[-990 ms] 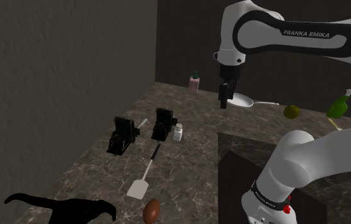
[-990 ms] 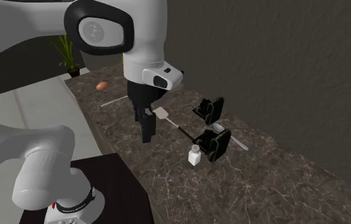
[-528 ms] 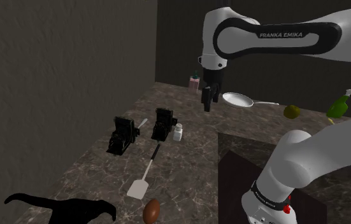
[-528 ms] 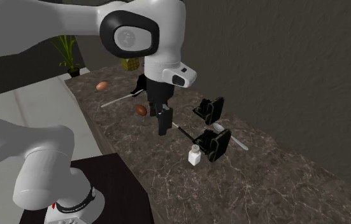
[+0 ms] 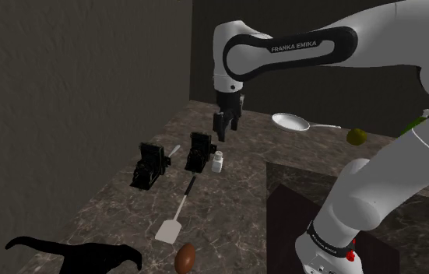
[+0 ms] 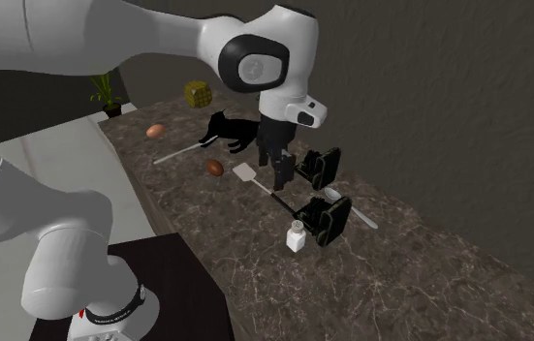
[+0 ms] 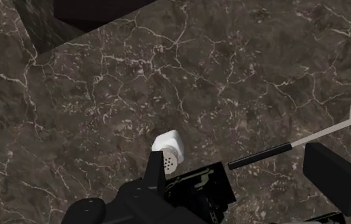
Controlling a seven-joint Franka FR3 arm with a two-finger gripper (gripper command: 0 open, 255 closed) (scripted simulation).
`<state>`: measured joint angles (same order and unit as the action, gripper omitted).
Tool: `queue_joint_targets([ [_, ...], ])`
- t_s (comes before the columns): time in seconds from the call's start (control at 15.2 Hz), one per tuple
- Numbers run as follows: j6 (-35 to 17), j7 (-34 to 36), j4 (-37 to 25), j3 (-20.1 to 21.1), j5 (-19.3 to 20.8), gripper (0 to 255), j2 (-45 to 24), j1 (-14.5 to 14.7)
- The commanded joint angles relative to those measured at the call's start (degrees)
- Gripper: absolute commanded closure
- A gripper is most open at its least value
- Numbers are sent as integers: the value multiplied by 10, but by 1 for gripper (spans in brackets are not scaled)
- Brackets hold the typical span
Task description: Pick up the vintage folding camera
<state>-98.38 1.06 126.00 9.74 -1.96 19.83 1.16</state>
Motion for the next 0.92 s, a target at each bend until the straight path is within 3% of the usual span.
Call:
queue_joint_targets([
  [0.0, -14, 13, -35, 9, 0, 0, -47, 2],
  [0.86, -51, 99, -283, 51, 30, 0, -325, 38],
])
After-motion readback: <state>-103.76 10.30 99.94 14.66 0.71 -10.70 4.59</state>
